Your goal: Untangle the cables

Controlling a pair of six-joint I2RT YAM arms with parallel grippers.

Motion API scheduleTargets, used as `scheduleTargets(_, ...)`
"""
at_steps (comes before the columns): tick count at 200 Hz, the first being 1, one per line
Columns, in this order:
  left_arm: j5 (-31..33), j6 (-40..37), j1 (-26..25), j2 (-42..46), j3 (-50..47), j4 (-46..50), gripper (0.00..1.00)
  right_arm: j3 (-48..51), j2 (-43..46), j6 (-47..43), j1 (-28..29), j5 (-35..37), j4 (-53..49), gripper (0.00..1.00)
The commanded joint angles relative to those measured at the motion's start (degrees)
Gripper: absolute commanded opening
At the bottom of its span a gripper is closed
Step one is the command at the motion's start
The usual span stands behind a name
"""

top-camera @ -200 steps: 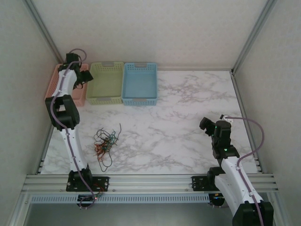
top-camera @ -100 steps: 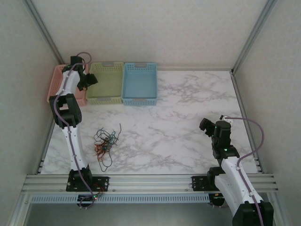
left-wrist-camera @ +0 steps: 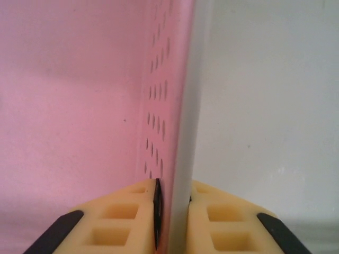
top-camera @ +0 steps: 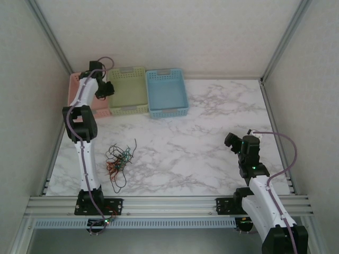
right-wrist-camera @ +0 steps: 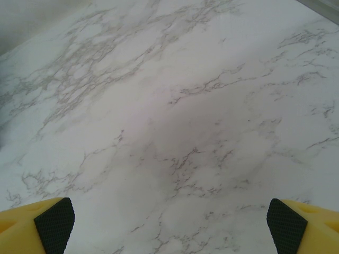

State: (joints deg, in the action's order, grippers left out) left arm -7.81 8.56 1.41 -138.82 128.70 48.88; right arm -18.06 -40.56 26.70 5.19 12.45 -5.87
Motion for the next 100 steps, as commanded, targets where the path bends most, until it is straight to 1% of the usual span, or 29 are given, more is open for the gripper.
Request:
scheduleTargets(1, -3.1, -1.1, -4.6, -1.0, 1.5, 2.6, 0.14, -2.0, -0.2, 0.8, 0.2, 1.7, -0.7, 0.97)
scheduleTargets(17, -2.3, -1.6, -7.4, -0.1, 1.5, 2.7, 0.13, -2.2, -0.8, 0.9, 0.2, 1.9, -0.7, 0.97)
scheduleTargets(30, -0.1, -1.0, -9.8, 0.4, 1.8, 2.7, 0.14, -2.5, -1.5, 1.0, 0.2, 2.0, -0.8, 0.97)
scheduleTargets(52, -0.2, 1.3, -11.8, -0.4, 3.1, 2.7, 0.13, -2.8, -1.8, 1.0, 0.2, 2.1, -0.9, 0.97)
scheduleTargets(78, 0.2, 1.7, -14.0, -2.1, 5.5, 3.9, 0.12, -2.5, -1.4, 1.1, 0.3, 2.2, -0.9, 0.97)
scheduleTargets(89, 0.9, 2.0, -14.9, -2.2, 5.7, 3.9, 0.13, -2.5, -1.2, 1.1, 0.2, 2.1, -0.9, 0.97)
scheduleTargets(100, 1.3, 2.5, -15.6, -2.3, 5.8, 3.8, 0.17, -2.5, -1.3, 1.1, 0.2, 2.2, -1.0, 0.97)
